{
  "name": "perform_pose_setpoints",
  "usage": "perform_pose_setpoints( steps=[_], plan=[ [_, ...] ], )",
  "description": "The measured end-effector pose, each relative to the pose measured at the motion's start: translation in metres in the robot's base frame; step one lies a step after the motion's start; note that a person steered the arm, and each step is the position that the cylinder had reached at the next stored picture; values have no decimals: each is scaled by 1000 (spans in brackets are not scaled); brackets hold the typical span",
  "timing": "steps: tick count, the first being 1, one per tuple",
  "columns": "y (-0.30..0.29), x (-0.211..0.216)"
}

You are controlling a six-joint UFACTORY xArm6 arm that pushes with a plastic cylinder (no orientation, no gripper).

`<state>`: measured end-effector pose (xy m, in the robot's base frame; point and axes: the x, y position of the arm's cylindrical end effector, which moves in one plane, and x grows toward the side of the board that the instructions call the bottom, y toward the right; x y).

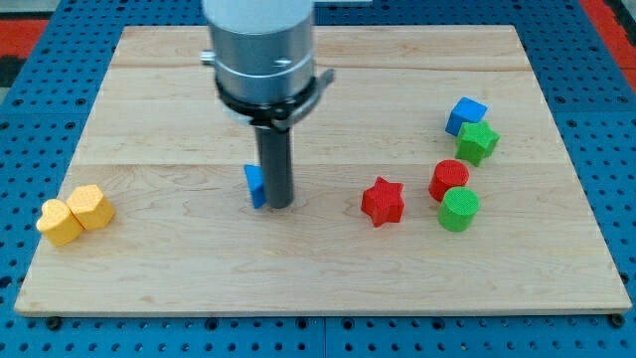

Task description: Move blue triangle into yellow hexagon

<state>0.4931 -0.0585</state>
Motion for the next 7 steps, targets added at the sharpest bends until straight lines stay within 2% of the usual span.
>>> perform_pose_setpoints(
  steps=[2,4,5,6,7],
  plan=[
    [-21,-48],
    [-63,-46],
    [-67,-52],
    [-67,-86],
    [-75,-95]
  ],
)
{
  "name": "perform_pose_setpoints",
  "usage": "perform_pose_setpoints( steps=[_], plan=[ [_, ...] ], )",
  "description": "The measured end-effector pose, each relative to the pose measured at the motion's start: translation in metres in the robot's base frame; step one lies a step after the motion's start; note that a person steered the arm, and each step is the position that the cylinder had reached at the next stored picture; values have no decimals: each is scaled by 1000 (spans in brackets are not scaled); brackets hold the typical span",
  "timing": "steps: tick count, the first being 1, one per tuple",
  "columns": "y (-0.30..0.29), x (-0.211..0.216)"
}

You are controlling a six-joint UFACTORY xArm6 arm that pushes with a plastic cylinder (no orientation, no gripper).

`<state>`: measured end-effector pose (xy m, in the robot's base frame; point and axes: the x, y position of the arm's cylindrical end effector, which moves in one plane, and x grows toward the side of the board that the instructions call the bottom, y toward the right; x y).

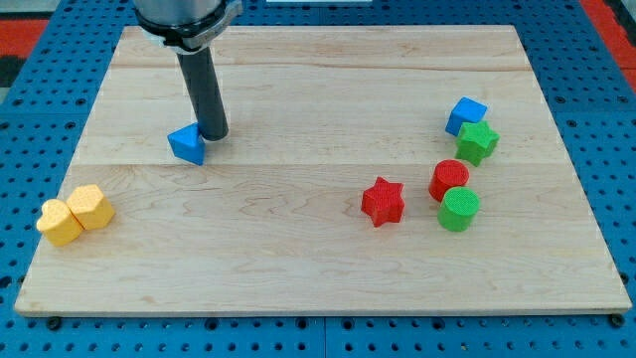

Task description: Move blue triangle into yellow hexagon

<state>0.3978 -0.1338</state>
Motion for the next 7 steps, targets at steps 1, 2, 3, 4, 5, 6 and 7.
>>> perform_pose_setpoints(
  steps=[1,2,3,4,5,6,7],
  plan=[
    [-16,4],
    [-35,17],
    [-56,31],
    [-65,42],
    [-48,64],
    [-46,100],
    [21,100]
  ],
)
